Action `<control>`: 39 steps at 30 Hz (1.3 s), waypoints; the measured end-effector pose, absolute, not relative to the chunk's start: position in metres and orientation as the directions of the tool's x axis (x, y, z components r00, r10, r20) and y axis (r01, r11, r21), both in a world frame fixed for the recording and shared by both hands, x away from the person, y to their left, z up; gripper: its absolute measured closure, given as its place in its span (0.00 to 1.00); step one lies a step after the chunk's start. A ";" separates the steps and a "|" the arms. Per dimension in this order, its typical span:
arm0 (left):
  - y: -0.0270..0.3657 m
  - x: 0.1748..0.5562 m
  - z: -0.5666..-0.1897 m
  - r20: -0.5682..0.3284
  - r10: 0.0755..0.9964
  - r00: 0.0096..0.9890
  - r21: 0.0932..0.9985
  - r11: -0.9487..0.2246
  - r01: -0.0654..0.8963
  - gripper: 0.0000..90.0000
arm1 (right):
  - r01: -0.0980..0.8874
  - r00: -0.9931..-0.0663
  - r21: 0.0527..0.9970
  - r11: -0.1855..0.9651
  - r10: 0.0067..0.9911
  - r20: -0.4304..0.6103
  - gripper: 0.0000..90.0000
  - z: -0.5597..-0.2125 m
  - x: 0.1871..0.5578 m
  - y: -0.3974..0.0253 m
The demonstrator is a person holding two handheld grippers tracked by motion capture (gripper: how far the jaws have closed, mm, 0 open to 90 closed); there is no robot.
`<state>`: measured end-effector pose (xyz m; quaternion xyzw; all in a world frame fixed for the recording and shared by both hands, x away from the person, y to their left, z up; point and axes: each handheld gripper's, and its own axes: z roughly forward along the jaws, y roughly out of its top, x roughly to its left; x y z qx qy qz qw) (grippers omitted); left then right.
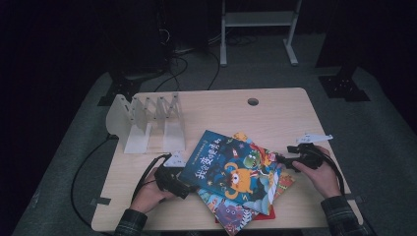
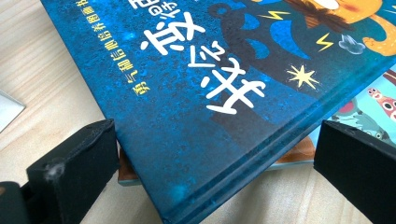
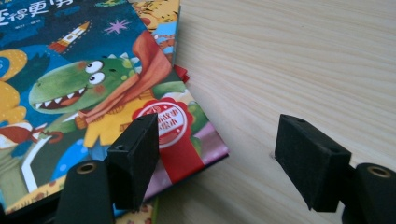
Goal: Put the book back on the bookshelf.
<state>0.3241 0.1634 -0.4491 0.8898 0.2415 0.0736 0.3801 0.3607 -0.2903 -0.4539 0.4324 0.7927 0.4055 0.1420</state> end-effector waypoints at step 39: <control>0.163 0.320 -0.444 -0.091 0.512 0.854 0.754 -0.525 0.395 0.00 | 0.570 -0.604 0.775 0.273 0.779 0.169 0.27 -0.460 0.377 -0.279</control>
